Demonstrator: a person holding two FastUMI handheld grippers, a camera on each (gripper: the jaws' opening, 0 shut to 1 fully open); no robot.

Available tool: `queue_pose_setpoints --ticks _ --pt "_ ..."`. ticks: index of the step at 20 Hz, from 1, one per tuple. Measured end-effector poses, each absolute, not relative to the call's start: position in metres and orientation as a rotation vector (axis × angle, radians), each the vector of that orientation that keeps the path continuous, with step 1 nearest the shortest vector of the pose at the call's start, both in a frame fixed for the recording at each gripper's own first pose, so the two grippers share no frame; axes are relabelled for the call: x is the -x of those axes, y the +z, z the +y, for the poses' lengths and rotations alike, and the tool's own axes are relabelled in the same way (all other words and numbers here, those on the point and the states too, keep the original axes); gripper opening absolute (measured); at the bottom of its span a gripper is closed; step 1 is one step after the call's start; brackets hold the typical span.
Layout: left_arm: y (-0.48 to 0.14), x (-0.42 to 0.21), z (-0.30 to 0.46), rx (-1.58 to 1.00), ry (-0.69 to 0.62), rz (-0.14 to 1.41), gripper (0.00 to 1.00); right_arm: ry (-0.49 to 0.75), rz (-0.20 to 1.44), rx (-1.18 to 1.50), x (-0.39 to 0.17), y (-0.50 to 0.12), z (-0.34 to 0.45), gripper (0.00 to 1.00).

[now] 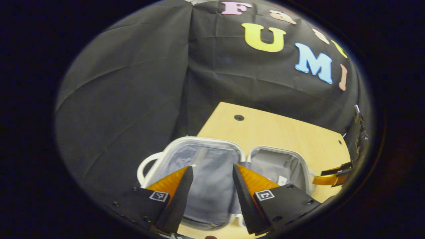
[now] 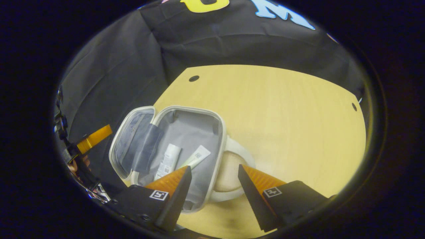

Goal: First open the suitcase, pack the skin care products into it, and then close the suitcase.

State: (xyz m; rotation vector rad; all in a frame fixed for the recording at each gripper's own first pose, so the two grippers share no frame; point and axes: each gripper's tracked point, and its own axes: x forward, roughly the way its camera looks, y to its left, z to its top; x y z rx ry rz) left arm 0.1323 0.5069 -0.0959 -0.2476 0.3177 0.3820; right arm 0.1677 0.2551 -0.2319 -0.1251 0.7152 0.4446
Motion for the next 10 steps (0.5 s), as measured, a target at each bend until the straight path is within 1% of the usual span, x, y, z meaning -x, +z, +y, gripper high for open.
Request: queue_pose_setpoints --ticks 1,2,3,5,8,10 --pt "-0.097 -0.126 0.524 0.248 0.402 0.320 0.80 0.439 0.719 0.118 -0.167 -0.232 0.251 0.87" --pt "-0.101 -0.118 0.543 0.242 0.423 0.324 0.81 0.433 0.720 0.110 -0.166 -0.234 0.247 0.87" --pt "-0.104 -0.109 0.560 0.231 0.449 0.332 0.79 0.426 0.724 0.104 -0.165 -0.236 0.243 0.87" --pt "-0.107 -0.095 0.591 0.228 0.507 0.339 0.80 0.416 0.737 0.097 -0.161 -0.241 0.236 0.87" --pt "-0.115 -0.091 0.630 0.284 0.552 0.348 0.80 0.418 0.767 0.080 -0.149 -0.251 0.222 0.87" --pt "-0.125 -0.090 0.653 0.323 0.577 0.359 0.80 0.398 0.795 0.076 -0.143 -0.260 0.205 0.88"
